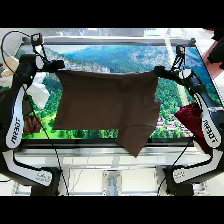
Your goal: Fold the shirts.
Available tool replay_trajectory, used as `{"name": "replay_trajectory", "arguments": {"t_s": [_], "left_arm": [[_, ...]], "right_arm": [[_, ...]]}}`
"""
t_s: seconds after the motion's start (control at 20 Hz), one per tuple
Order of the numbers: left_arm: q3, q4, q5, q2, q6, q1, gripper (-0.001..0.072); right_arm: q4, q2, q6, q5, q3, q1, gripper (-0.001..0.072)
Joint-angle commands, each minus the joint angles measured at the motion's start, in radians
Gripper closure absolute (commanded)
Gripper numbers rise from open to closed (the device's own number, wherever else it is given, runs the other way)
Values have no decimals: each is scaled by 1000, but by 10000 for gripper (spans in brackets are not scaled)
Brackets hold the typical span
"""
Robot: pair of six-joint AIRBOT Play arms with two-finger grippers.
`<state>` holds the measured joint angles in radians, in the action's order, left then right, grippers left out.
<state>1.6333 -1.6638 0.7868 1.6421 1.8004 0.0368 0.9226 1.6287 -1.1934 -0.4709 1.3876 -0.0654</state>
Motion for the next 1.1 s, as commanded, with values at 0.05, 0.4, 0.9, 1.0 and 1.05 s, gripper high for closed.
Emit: {"name": "replay_trajectory", "arguments": {"t_s": [0.05, 0.4, 0.9, 1.0, 1.05], "left_arm": [[1, -39, 55, 26, 32, 5, 697], [-79, -14, 308, 32, -55, 5, 696], [-210, -9, 223, 69, -50, 7, 695], [-210, -9, 222, 72, -51, 7, 695], [-210, -9, 222, 72, -50, 7, 679]], "right_arm": [[42, 19, -11, -124, 23, -23, 687], [212, 17, -15, -592, 22, -19, 687], [224, 18, -16, -497, -144, 21, 686], [225, 18, -16, -496, -170, 21, 684], [223, 18, -16, -502, -174, 21, 682]]}}
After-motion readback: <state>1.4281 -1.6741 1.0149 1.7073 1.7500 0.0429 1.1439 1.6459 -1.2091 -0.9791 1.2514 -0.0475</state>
